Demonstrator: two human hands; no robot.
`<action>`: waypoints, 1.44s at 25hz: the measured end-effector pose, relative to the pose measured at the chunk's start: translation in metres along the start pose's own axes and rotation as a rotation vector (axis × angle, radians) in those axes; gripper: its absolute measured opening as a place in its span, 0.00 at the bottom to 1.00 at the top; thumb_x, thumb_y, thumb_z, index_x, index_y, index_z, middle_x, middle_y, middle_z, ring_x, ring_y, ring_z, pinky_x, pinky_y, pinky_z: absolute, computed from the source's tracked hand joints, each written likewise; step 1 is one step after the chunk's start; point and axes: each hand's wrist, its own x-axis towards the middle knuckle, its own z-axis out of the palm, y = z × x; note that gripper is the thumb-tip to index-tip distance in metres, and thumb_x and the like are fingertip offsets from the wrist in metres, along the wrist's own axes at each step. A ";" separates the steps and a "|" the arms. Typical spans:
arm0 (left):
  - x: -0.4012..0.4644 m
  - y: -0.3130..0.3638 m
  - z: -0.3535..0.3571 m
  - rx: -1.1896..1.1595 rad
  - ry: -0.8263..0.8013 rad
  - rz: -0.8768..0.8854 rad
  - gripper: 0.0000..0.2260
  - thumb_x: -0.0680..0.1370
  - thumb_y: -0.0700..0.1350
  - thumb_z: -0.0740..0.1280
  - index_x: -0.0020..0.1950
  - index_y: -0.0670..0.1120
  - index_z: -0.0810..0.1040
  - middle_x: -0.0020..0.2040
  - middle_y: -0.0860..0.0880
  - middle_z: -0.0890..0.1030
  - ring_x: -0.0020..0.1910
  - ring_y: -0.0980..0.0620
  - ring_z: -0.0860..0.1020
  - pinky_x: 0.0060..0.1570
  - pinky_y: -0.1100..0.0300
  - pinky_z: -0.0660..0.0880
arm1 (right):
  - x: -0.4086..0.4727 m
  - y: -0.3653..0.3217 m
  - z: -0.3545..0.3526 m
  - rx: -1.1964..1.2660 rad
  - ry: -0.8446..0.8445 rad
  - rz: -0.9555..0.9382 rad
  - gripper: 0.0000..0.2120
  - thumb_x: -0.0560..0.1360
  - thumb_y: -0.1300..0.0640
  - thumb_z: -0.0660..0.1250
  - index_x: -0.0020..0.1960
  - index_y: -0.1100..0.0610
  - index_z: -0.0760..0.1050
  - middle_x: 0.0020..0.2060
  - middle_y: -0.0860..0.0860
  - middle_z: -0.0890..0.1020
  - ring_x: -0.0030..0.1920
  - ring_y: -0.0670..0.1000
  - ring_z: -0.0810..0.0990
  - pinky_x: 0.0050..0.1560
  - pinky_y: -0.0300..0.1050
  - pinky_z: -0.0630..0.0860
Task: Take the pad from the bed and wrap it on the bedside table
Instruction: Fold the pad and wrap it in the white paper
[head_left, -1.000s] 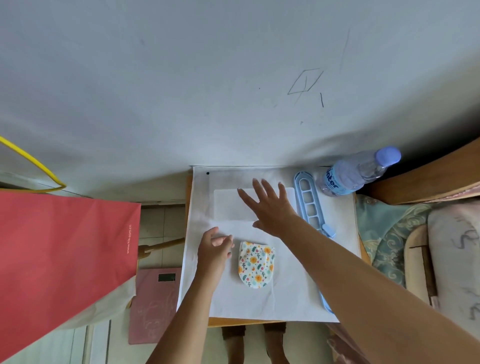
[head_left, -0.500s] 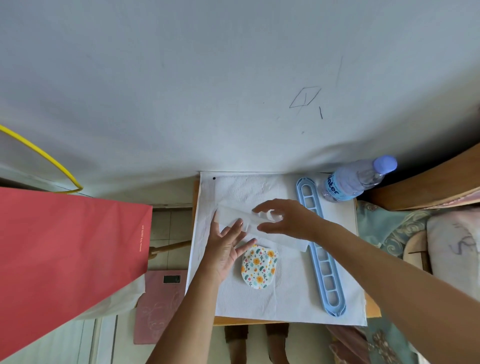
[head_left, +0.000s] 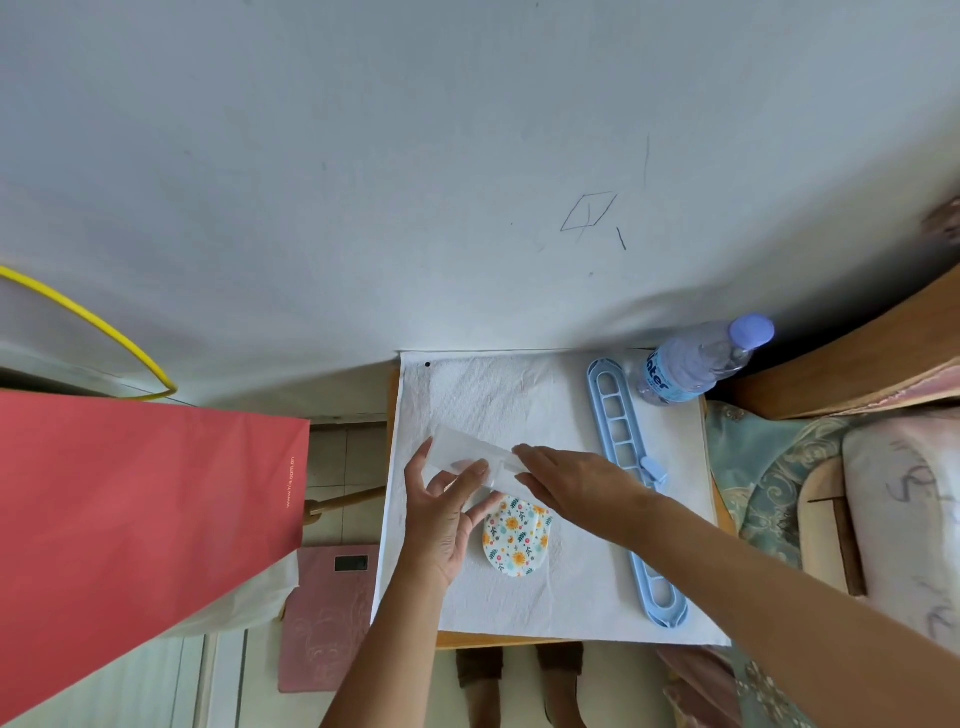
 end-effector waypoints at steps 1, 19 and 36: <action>-0.002 0.001 0.001 -0.001 0.006 0.009 0.36 0.57 0.42 0.81 0.59 0.60 0.71 0.62 0.41 0.74 0.61 0.39 0.77 0.44 0.47 0.82 | -0.001 -0.003 -0.002 0.006 -0.002 0.002 0.16 0.80 0.57 0.57 0.61 0.66 0.71 0.44 0.61 0.82 0.36 0.60 0.80 0.35 0.55 0.81; 0.010 0.010 -0.010 0.470 0.222 0.128 0.18 0.77 0.44 0.67 0.67 0.43 0.72 0.64 0.41 0.75 0.59 0.47 0.76 0.53 0.52 0.78 | 0.051 0.041 -0.037 0.058 0.250 0.265 0.13 0.79 0.60 0.59 0.62 0.61 0.73 0.50 0.60 0.81 0.46 0.63 0.80 0.43 0.56 0.77; 0.029 -0.001 -0.011 0.946 0.343 0.183 0.16 0.78 0.42 0.65 0.64 0.39 0.77 0.61 0.41 0.81 0.60 0.46 0.79 0.58 0.56 0.74 | 0.088 0.075 0.007 -0.219 0.048 0.436 0.25 0.78 0.52 0.60 0.73 0.52 0.58 0.70 0.56 0.67 0.69 0.57 0.64 0.66 0.57 0.63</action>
